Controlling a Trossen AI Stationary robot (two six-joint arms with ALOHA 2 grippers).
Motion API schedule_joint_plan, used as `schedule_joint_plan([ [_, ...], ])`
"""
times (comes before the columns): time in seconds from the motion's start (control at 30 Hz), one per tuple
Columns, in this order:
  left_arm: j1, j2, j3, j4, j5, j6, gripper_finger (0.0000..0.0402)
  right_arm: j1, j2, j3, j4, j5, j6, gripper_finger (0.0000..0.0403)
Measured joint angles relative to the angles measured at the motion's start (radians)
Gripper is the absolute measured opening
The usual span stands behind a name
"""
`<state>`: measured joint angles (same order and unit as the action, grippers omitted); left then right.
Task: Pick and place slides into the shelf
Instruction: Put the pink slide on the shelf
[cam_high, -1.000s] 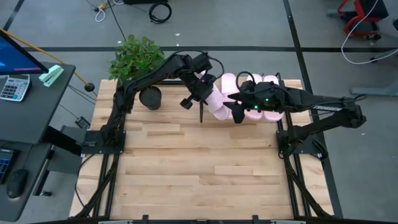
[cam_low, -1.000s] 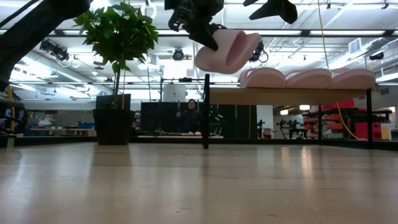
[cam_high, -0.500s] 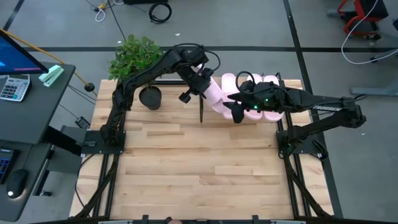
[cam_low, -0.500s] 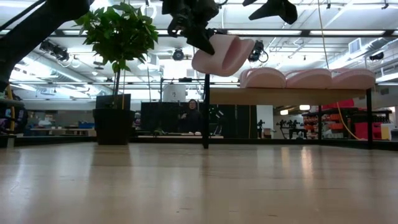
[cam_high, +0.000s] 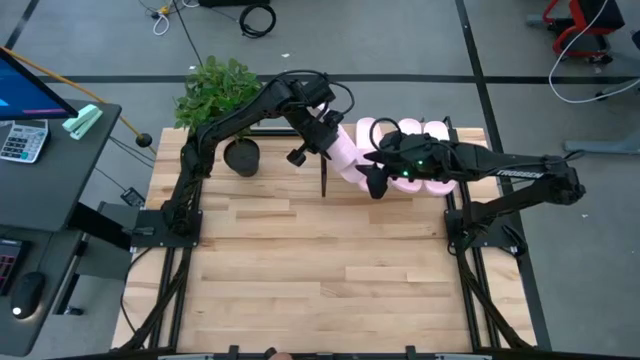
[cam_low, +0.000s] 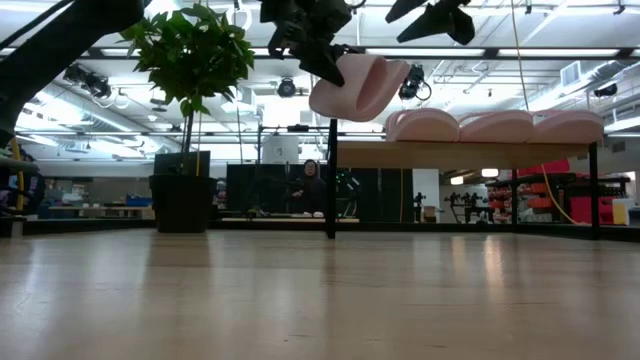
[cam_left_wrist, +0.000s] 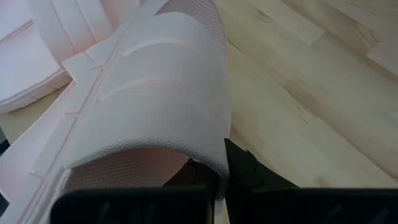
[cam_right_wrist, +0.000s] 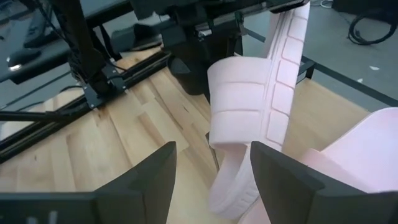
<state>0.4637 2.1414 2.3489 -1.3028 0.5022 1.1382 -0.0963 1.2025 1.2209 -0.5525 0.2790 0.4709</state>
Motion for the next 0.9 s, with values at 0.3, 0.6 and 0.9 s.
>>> schedule_joint_plan([
  [0.3, -0.002, 0.005, 0.000, -0.010, 0.000, 0.000, 0.0012, 0.000, 0.033, 0.000, -0.001, -0.002, 0.000, 0.0213],
  [0.6, -0.012, 0.005, 0.000, -0.012, 0.001, -0.008, 0.0012, 0.000, -0.022, 0.000, -0.082, 0.040, -0.027, 0.0213],
  [0.9, -0.090, 0.005, 0.000, -0.007, -0.057, -0.059, 0.0012, -0.028, -0.048, 0.000, -0.146, 0.011, 0.061, 0.0213],
])
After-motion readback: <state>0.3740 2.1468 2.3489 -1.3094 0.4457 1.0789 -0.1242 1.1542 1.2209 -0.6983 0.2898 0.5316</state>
